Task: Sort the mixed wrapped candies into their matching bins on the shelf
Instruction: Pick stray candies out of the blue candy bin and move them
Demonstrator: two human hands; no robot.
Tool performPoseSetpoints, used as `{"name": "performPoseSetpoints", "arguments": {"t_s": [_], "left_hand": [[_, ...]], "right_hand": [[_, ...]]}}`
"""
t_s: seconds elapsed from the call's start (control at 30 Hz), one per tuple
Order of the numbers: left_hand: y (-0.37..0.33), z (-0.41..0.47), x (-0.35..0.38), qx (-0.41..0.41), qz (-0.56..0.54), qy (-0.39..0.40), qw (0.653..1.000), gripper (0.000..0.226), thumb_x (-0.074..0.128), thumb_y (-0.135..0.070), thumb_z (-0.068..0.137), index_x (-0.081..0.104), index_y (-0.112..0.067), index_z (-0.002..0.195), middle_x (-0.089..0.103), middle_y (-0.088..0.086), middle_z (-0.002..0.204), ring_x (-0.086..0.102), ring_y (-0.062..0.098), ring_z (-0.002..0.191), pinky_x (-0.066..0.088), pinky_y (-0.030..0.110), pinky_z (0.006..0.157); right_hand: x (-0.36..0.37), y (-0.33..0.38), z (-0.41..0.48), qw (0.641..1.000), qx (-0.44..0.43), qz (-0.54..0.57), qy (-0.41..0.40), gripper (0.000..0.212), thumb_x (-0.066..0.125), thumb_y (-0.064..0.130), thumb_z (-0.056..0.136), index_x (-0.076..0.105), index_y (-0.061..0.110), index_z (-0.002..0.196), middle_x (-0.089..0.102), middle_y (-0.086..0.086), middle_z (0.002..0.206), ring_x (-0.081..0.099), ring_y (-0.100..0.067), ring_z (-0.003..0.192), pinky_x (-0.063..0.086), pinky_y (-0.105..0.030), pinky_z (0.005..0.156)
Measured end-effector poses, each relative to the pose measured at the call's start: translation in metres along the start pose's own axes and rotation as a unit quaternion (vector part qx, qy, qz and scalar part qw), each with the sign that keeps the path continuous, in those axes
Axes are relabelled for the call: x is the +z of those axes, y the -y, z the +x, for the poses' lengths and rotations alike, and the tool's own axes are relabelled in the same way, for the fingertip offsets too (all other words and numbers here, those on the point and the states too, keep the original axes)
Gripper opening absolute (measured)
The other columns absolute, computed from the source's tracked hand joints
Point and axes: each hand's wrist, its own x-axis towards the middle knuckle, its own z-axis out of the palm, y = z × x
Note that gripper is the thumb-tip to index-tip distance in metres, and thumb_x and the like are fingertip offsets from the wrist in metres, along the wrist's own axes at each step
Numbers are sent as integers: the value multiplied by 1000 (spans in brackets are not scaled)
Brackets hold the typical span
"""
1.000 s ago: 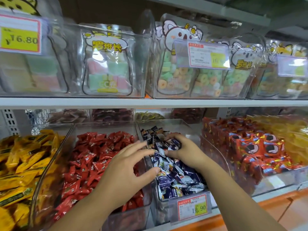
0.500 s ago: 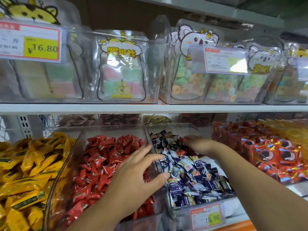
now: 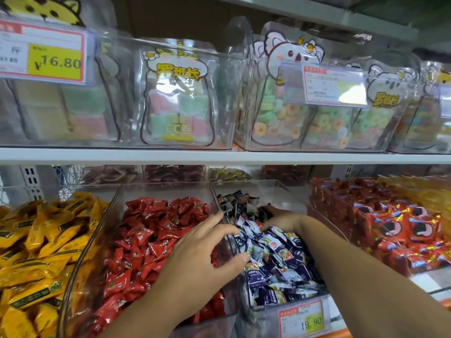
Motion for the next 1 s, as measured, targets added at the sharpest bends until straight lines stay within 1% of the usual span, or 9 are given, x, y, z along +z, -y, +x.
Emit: {"name": "performPoseSetpoints", "arguments": {"t_s": [0.17, 0.27, 0.37, 0.47, 0.53, 0.67, 0.77, 0.87, 1.0], "left_hand": [[3, 1, -2, -1, -8, -4, 1000, 53, 36, -83, 74, 34, -65, 123, 1, -45, 147, 12, -8, 139, 17, 37, 117], [4, 3, -1, 0, -11, -7, 1000, 55, 35, -86, 70, 36, -65, 121, 4, -44, 147, 15, -8, 138, 19, 38, 117], [3, 2, 0, 0, -22, -9, 1000, 52, 38, -85, 70, 36, -66, 119, 5, -45, 146, 16, -9, 138, 19, 37, 117], [1, 3, -1, -6, -38, -17, 999, 48, 45, -80, 73, 41, -64, 117, 9, -44, 146, 19, -7, 137, 21, 36, 115], [0, 3, -1, -7, -48, -22, 999, 49, 48, -78, 73, 44, -61, 118, 12, -42, 147, 21, -7, 137, 22, 35, 115], [0, 1, 0, -5, -57, -26, 998, 50, 51, -75, 74, 46, -58, 121, 15, -40, 148, 22, -5, 137, 23, 35, 115], [0, 0, -1, -4, -56, -25, 998, 50, 51, -75, 76, 46, -58, 123, 15, -39, 148, 22, -4, 138, 23, 36, 116], [0, 0, 0, 0, -59, -28, 998, 49, 51, -74, 76, 47, -58, 122, 16, -38, 148, 24, -5, 137, 24, 36, 115], [1, 1, 0, 3, -65, -30, 997, 54, 47, -79, 70, 48, -58, 120, 18, -40, 146, 25, -6, 136, 24, 35, 114]], "right_hand": [[-1, -4, -8, 990, -62, 99, -74, 51, 71, 14, 84, 52, 14, 131, 59, -4, 122, 56, -14, 98, 43, -8, 64], [-7, -4, -21, 973, -90, 183, -109, 27, 72, 3, 77, 65, 18, 99, 69, -4, 99, 62, -21, 91, 50, -25, 77], [-16, 4, -39, 960, -117, 224, -118, 28, 76, 1, 68, 70, 16, 90, 73, -6, 87, 68, -23, 83, 55, -34, 77], [-22, 16, -65, 948, -169, 240, -125, 31, 77, -3, 69, 71, 18, 91, 71, -2, 87, 68, -19, 78, 55, -26, 64], [-16, 25, -85, 954, -186, 223, -79, 34, 79, 2, 72, 69, 21, 98, 67, 2, 94, 67, -15, 75, 53, -24, 61], [-1, 20, -107, 988, -152, 4, -25, 63, 84, 36, 69, 56, 41, 126, 49, 15, 136, 52, -10, 118, 42, -28, 100], [-7, 13, -127, 987, -162, 6, -7, 72, 83, 38, 71, 48, 47, 133, 43, 24, 136, 39, -1, 127, 32, -21, 103], [-22, -1, -136, 986, -159, 29, -34, 57, 77, 34, 79, 53, 46, 130, 45, 23, 134, 38, 1, 127, 32, -22, 100], [-38, -19, -136, 985, -143, 19, -98, 28, 63, 19, 92, 65, 38, 112, 64, 12, 122, 60, -4, 110, 46, -32, 101]]}}
